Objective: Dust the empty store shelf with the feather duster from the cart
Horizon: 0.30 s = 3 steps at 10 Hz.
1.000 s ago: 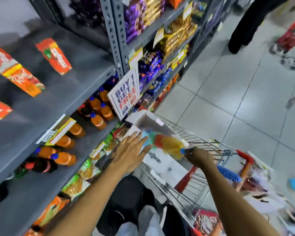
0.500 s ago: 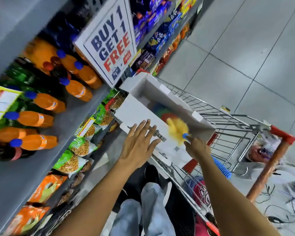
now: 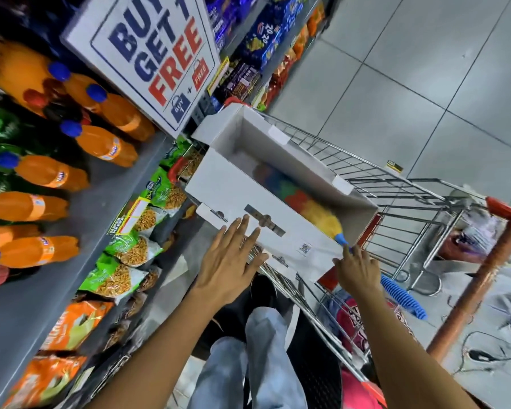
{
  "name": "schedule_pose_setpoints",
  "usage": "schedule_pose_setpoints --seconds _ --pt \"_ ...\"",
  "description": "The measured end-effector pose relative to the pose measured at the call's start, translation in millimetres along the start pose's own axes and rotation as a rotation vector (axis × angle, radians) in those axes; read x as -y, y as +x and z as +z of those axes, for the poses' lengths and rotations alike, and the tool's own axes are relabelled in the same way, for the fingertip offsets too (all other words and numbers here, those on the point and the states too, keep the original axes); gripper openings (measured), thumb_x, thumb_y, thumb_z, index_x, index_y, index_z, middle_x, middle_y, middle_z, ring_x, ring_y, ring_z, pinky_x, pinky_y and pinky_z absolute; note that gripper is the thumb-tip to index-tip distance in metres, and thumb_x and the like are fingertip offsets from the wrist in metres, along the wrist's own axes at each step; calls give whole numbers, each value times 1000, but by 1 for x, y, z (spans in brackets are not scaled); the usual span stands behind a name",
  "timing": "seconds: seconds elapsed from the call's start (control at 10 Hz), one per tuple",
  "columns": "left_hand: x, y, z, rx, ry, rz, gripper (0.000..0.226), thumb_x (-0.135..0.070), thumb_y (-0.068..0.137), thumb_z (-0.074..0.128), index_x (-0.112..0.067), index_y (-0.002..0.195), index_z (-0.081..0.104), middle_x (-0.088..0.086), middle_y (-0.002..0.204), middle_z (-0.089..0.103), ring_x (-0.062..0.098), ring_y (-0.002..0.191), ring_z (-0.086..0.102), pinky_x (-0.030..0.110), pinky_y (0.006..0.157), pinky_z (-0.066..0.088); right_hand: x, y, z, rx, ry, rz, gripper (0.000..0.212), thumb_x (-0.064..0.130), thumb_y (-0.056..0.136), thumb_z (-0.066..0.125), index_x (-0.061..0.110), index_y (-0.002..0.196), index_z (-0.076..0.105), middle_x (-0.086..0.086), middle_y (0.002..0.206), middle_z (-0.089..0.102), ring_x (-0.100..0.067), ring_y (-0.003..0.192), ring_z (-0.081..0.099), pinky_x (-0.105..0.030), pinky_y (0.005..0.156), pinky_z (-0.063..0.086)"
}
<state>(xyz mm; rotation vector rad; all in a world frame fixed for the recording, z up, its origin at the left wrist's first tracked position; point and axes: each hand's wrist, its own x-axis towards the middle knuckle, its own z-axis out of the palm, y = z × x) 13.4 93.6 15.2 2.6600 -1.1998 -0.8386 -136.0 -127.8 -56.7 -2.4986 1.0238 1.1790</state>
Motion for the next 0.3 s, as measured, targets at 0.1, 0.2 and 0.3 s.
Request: schedule_pose_setpoints --seconds 0.1,0.2,0.3 --pt "-1 1 -4 9 1 7 71 -61 87 4 -22 144 18 7 157 12 19 145 7 35 118 2 -1 -4 2 20 -1 3 52 36 99 31 2 139 32 -15 143 39 -30 130 38 -45 104 36" --pt "-1 2 -6 12 -16 16 72 -63 86 3 -23 145 13 7 158 9 19 146 3 35 117 0 -3 -3 1 24 37 22 52 37 99 30 3 138 33 -15 142 40 -30 130 38 -46 105 36" --pt "-2 0 -10 16 -14 3 67 -59 89 10 -22 145 15 7 158 7 19 146 2 35 118 0 1 -3 2 0 94 42 52 39 99 28 5 139 33 -15 143 40 -31 131 37 -47 105 35"
